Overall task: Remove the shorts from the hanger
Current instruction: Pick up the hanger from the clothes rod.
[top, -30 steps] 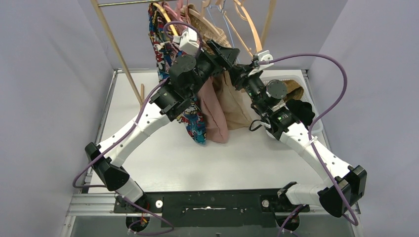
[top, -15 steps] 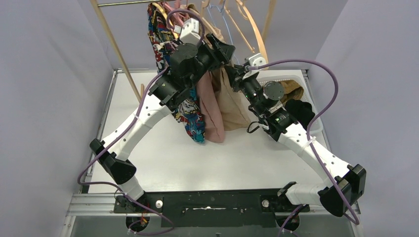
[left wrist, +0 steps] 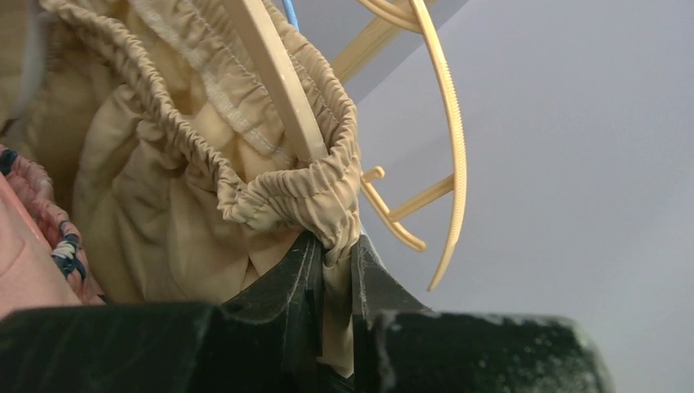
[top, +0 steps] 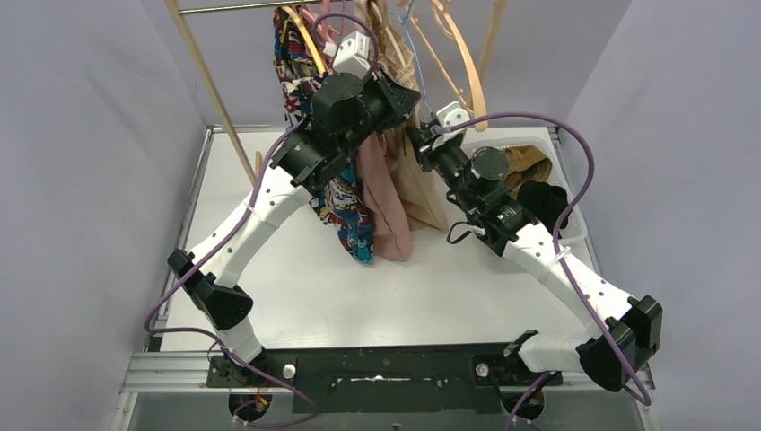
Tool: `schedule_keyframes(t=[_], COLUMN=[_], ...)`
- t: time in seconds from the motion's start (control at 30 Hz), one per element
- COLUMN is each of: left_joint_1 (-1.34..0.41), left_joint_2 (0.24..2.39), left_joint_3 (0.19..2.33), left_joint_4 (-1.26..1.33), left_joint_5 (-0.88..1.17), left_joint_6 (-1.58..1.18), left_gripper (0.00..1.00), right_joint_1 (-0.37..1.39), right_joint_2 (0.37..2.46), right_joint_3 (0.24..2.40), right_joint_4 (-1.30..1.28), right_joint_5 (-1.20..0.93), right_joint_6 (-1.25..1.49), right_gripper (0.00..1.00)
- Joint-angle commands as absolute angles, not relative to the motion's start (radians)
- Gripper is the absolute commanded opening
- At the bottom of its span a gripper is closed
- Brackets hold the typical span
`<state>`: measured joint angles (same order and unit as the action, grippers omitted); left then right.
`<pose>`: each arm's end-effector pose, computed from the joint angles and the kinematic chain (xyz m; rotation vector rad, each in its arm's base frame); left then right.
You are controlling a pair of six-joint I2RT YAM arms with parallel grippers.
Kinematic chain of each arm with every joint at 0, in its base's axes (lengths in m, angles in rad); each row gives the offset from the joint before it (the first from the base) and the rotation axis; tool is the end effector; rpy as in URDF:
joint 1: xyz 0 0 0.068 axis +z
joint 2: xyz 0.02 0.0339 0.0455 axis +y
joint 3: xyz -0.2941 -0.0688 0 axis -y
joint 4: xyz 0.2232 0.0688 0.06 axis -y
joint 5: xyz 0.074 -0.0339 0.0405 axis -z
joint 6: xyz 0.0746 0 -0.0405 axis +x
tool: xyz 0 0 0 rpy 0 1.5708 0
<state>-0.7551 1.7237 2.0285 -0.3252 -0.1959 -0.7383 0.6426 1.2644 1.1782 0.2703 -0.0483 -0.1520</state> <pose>0.3062 -0.2683 0.5254 -0.1473 1.6778 -0.9948 0.2419 0.1856 0.4617 -0.5794 1.2756 0.4421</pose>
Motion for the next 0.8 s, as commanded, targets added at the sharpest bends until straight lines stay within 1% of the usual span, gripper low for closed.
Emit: schedule_keyframes(t=[0.0, 0.23, 0.47, 0.63, 0.77], left_joint_1=[-0.749, -0.776, -0.785, -0.785, -0.784], left_joint_2=[1.746, 1.753, 1.686, 1.679, 1.680], left_joint_3=[2.113, 2.189, 2.100, 2.097, 2.101], left_joint_4=[-0.309, -0.329, -0.247, -0.222, -0.224], left_joint_5=[-0.196, -0.205, -0.210, -0.171, -0.187], left_joint_6=[-0.601, -0.536, -0.523, -0.509, -0.503], left_gripper=[0.00, 0.00, 0.00, 0.00, 0.00], right_joint_1=[0.666, 0.663, 0.643, 0.638, 0.629], right_joint_2=[1.259, 1.295, 1.297, 1.310, 1.337], right_joint_3=[1.204, 1.253, 1.259, 1.289, 1.345], right_joint_4=[0.294, 0.304, 0.341, 0.349, 0.325], right_joint_5=[-0.121, -0.119, -0.143, -0.159, -0.189], right_joint_6=[-0.123, -0.080, -0.027, -0.015, -0.008], right_gripper=[0.04, 0.04, 0.04, 0.04, 0.03])
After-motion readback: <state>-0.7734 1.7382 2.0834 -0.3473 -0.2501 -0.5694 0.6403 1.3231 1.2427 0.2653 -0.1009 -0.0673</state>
